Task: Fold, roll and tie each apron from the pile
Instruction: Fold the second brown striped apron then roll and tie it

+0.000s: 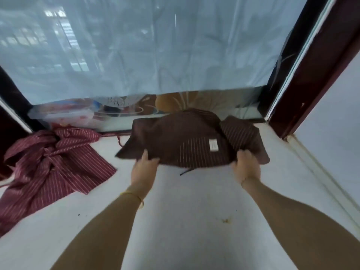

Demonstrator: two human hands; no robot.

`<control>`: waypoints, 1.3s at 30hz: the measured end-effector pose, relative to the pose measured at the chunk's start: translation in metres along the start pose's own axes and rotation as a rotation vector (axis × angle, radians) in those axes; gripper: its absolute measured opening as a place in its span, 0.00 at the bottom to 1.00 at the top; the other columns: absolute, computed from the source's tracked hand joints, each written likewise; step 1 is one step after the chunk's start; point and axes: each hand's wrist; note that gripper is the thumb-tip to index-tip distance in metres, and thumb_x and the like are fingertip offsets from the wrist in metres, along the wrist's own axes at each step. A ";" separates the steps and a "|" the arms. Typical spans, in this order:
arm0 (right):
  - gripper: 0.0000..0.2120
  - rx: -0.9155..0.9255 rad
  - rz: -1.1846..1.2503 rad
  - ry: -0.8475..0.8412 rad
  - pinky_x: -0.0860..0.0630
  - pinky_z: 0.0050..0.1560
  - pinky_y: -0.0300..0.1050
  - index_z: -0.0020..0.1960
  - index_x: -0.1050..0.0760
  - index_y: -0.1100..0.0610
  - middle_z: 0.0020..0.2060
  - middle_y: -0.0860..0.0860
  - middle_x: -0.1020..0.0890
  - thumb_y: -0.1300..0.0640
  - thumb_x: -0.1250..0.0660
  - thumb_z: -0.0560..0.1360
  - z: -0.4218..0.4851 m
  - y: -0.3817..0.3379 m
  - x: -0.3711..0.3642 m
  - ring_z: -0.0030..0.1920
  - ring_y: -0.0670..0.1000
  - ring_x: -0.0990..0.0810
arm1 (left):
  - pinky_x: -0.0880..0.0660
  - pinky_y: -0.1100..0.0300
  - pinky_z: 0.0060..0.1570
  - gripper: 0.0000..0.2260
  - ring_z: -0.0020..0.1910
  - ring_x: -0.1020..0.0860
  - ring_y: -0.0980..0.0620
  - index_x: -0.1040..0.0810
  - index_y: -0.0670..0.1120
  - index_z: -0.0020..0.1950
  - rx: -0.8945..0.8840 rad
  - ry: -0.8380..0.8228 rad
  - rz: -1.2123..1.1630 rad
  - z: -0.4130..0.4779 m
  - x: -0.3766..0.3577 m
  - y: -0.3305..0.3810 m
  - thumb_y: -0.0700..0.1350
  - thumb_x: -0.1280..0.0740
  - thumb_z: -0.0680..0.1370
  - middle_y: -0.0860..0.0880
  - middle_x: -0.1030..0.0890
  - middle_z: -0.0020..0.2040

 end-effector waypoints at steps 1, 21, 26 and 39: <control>0.11 -0.037 -0.092 -0.175 0.28 0.53 0.53 0.56 0.28 0.63 0.56 0.61 0.27 0.59 0.38 0.76 -0.017 0.007 -0.015 0.56 0.62 0.26 | 0.29 0.55 0.60 0.15 0.61 0.26 0.40 0.25 0.52 0.64 0.029 -0.173 0.175 -0.012 -0.023 -0.006 0.50 0.43 0.80 0.43 0.30 0.69; 0.25 0.194 -0.311 -0.814 0.28 0.60 0.53 0.75 0.43 0.50 0.70 0.55 0.38 0.50 0.41 0.80 -0.026 -0.074 -0.090 0.65 0.59 0.32 | 0.33 0.46 0.66 0.29 0.71 0.39 0.38 0.44 0.46 0.75 0.155 -0.658 0.418 -0.003 -0.056 -0.022 0.47 0.35 0.78 0.39 0.44 0.74; 0.15 0.172 -0.538 -0.839 0.28 0.44 0.44 0.63 0.25 0.55 0.56 0.50 0.21 0.56 0.44 0.80 -0.008 -0.095 -0.085 0.54 0.53 0.21 | 0.24 0.55 0.48 0.11 0.47 0.20 0.46 0.28 0.44 0.61 0.085 -0.687 0.325 0.017 -0.048 -0.031 0.41 0.40 0.79 0.46 0.21 0.48; 0.16 0.385 -0.316 -0.499 0.29 0.59 0.51 0.65 0.32 0.55 0.58 0.53 0.26 0.55 0.37 0.78 0.055 -0.146 -0.136 0.60 0.55 0.29 | 0.33 0.50 0.63 0.20 0.63 0.32 0.44 0.33 0.45 0.68 -0.166 -0.351 0.331 0.108 -0.053 -0.073 0.46 0.34 0.77 0.45 0.29 0.64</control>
Point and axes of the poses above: each hand's wrist, its own z-axis towards the middle knuckle, its own x-axis out of the back of the hand, y = z × x
